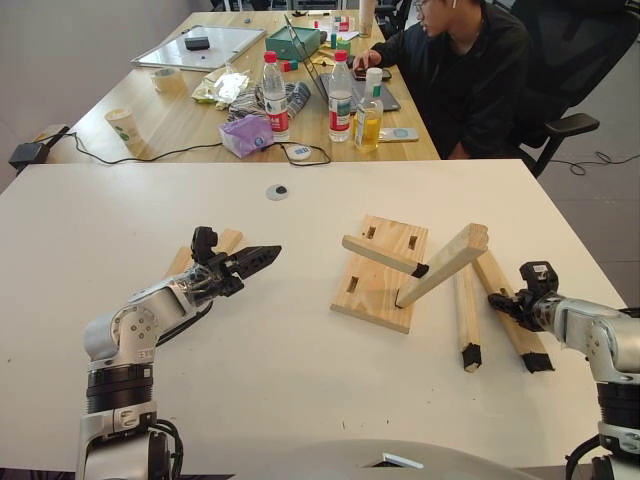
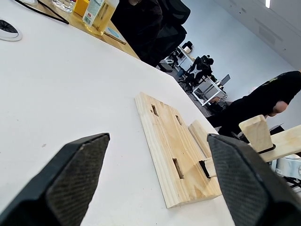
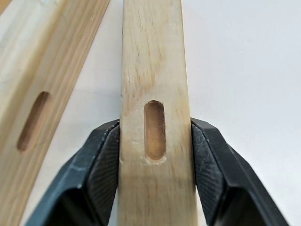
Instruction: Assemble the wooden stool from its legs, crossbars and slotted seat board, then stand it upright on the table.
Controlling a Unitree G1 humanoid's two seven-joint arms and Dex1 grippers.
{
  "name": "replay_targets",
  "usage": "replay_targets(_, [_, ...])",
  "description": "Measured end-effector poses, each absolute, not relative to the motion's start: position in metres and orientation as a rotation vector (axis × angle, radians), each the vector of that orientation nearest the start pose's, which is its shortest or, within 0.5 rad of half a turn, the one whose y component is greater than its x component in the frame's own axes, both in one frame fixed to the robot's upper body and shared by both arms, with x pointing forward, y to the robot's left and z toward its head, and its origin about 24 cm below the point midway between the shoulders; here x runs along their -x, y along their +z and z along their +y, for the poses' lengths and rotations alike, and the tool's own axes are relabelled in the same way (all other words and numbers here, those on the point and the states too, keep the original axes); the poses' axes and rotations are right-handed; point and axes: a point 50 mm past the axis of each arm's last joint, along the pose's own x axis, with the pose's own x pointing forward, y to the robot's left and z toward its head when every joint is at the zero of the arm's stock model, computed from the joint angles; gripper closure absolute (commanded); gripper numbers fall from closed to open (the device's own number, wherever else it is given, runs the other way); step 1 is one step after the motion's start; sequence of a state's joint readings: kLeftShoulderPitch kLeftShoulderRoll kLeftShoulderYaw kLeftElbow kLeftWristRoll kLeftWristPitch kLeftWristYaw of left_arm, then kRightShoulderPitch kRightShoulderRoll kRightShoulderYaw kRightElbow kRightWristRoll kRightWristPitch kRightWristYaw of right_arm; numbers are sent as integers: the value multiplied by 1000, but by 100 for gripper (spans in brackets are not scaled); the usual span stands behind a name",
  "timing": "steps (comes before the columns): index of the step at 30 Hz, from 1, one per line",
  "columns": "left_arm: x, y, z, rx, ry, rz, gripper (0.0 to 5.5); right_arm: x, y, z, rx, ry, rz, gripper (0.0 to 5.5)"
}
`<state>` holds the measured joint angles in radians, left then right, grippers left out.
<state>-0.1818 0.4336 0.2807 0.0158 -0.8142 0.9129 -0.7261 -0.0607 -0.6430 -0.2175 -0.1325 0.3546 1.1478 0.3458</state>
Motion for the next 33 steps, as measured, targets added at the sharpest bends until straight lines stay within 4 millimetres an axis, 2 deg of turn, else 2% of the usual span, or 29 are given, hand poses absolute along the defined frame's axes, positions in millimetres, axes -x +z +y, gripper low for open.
replay_targets(12, [-253,76,218,636,-726,400,168,-206,68,-267,33,135,928,346])
replay_targets(15, [-253,76,218,641,-720,397,168,-205,70,-255,14,175,923,346])
replay_targets(26, [-250,75,221,649,-706,394,168,-202,91,-244,31,202,879,346])
replay_targets(33, [-250,75,221,653,-703,394,168,-196,86,-228,-14,259,885,346])
